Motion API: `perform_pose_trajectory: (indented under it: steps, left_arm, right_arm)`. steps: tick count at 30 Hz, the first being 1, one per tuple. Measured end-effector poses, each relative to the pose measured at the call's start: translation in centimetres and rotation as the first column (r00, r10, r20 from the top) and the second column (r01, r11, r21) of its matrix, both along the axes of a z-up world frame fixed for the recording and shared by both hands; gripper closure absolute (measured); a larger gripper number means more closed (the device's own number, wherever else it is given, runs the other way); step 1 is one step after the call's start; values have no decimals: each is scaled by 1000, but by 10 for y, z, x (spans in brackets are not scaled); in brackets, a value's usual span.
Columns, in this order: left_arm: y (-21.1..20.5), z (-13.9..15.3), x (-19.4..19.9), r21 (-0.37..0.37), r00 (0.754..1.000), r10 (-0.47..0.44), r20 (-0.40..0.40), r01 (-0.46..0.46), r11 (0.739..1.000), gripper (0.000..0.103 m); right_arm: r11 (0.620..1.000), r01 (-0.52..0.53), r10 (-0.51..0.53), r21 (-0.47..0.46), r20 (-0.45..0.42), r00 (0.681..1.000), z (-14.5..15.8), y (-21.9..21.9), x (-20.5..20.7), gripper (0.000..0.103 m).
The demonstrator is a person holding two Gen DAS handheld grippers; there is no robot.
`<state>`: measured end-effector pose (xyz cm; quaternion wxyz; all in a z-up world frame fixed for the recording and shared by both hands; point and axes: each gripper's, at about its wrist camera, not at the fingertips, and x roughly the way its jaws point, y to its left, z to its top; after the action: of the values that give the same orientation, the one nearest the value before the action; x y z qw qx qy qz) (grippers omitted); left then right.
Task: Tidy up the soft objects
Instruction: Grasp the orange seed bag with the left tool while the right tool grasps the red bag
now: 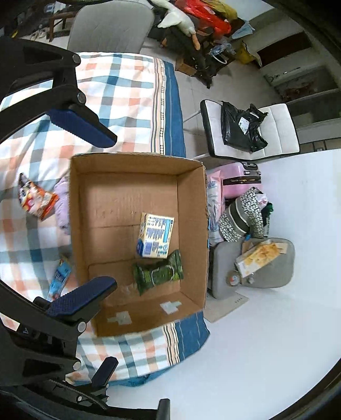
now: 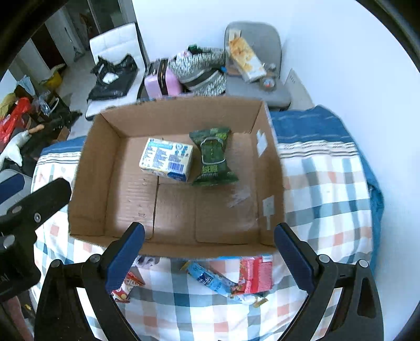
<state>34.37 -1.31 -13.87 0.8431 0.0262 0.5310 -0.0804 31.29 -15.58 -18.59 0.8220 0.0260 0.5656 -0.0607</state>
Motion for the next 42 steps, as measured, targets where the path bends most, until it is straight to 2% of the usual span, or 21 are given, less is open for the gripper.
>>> perform_pose_trajectory:
  steps: [5, 9, 11, 15, 18, 23, 26, 29, 32, 35, 37, 39, 40, 42]
  left_arm:
    - [5, 18, -30, -21, 999, 40, 29, -40, 999, 3]
    - [13, 19, -53, -41, 995, 95, 40, -93, 995, 3]
    - [15, 9, -61, -37, 992, 123, 25, -122, 992, 3]
    - [23, -29, -75, -51, 980, 179, -84, -184, 982, 3]
    - [27, -60, -85, -36, 963, 211, -165, -220, 975, 2]
    - [37, -103, -94, 26, 936, 259, -240, -260, 965, 3]
    - [40, -128, -93, 81, 930, 245, -274, -232, 969, 3]
    - [34, -160, -87, 157, 925, 183, -333, -137, 978, 2]
    - [22, -192, -83, 241, 916, 120, -383, -26, 970, 2]
    - [8, -218, -79, 327, 911, 69, -407, 75, 942, 3]
    - [1, -229, -76, 340, 906, 42, -422, 114, 934, 3]
    - [-6, -240, -75, 359, 898, 14, -439, 161, 919, 20]
    - [-11, -245, -76, 364, 891, -1, -454, 187, 912, 34]
    - [-14, -251, -79, 369, 882, -7, -470, 204, 907, 45]
  right_arm:
    - [1000, -20, 19, 9, 44, 999, 29, -5, -29, 3]
    - [999, 3, -3, 43, 14, 1000, 30, -26, -55, 2]
    - [997, 38, -37, 70, -20, 999, 18, -44, -66, 2]
    - [992, 93, -83, 84, -116, 990, -26, -77, -81, 2]
    - [987, 125, -106, 98, -184, 977, -64, -95, -84, 2]
    - [972, 187, -145, 144, -260, 955, -121, -115, -76, 3]
    - [969, 200, -152, 144, -291, 945, -147, -117, -64, 4]
    - [968, 206, -153, 142, -315, 937, -169, -116, -53, 6]
    - [964, 222, -159, 149, -347, 924, -184, -115, -47, 16]
    - [968, 218, -160, 126, -365, 917, -193, -112, -46, 26]
    - [972, 210, -157, 102, -376, 913, -199, -111, -48, 40]
    - [974, 205, -155, 97, -374, 914, -200, -111, -50, 43]
    - [974, 204, -154, 97, -376, 914, -199, -111, -52, 45]
    - [976, 197, -146, 95, -388, 910, -198, -111, -54, 48]
